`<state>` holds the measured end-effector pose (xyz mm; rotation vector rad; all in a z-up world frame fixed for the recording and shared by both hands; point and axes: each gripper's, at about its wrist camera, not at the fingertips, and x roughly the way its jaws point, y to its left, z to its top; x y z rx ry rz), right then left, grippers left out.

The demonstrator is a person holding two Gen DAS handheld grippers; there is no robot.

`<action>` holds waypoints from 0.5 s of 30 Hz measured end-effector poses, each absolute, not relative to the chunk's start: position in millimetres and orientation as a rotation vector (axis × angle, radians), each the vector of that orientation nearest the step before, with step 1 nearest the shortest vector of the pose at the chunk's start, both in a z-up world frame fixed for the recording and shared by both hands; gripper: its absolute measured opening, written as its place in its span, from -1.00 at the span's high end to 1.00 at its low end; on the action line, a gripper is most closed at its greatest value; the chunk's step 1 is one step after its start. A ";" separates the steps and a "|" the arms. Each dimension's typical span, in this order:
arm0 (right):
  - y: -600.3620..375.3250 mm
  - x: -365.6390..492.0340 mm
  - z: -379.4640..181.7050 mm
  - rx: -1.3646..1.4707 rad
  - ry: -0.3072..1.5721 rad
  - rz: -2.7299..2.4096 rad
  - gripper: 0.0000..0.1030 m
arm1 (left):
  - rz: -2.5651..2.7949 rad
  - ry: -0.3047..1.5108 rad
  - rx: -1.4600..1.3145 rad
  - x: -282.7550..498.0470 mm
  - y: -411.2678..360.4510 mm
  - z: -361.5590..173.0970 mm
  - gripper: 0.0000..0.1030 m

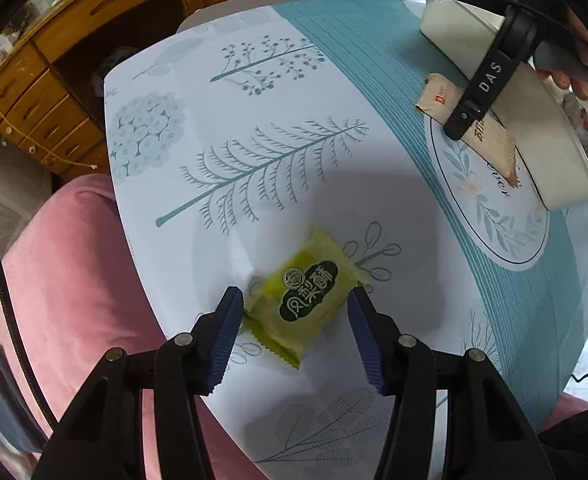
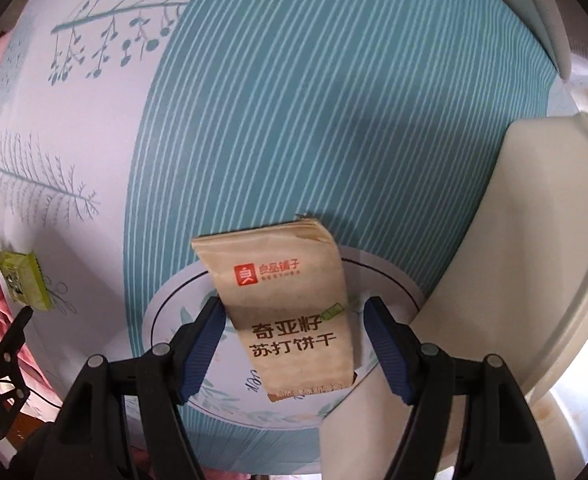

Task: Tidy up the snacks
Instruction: 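Carry the green candy and biscuit packet into the tray and release both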

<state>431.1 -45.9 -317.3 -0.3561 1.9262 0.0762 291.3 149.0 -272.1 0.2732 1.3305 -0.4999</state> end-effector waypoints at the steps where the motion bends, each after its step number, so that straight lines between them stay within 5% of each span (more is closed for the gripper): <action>1: -47.9 431.0 -317.0 -0.341 1.927 0.079 -0.39 | -0.499 1.333 0.273 291.9 149.7 -273.1 -0.03; 7: -94.3 429.9 -302.6 -0.221 1.924 0.097 -0.19 | -0.497 1.367 0.245 301.5 151.0 -281.9 -0.02; 15: -109.8 404.3 -297.1 -0.181 1.912 0.075 -0.16 | -0.484 1.339 0.246 305.2 149.7 -282.7 0.24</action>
